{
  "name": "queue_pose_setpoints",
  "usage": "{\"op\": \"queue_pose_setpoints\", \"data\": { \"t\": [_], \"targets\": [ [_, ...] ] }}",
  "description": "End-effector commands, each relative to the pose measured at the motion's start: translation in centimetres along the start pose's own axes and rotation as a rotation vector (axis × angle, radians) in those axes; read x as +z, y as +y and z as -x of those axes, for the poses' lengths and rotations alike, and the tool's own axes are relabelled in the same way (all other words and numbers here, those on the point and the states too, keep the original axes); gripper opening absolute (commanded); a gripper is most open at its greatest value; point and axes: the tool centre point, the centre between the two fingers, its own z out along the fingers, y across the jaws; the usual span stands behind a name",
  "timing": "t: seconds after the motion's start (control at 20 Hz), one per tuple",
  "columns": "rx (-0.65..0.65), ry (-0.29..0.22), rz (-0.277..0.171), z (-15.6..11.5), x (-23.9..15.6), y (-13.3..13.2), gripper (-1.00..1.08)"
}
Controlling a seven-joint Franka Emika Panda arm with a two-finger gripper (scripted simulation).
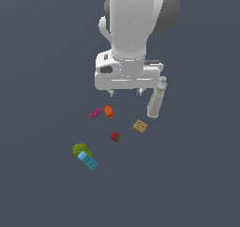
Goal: Pick up a designated object from a clutter of objects.
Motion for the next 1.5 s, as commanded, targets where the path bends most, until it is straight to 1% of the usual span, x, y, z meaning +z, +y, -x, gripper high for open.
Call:
{"op": "queue_pose_setpoints", "data": {
  "t": [0.0,0.45,0.75,1.1,1.45],
  "targets": [
    [0.000,0.000,0.000,0.0,0.0,0.0,1.00],
    [-0.026,-0.005,0.002,-0.3,0.5,0.7,1.00],
    [-0.020,-0.004,0.002,-0.3,0.6,0.6,1.00],
    [0.034,0.000,0.002,-0.8,2.5,-0.1,1.00],
    [0.134,0.008,0.002,-1.4,5.8,-1.4,1.00]
  ]
}}
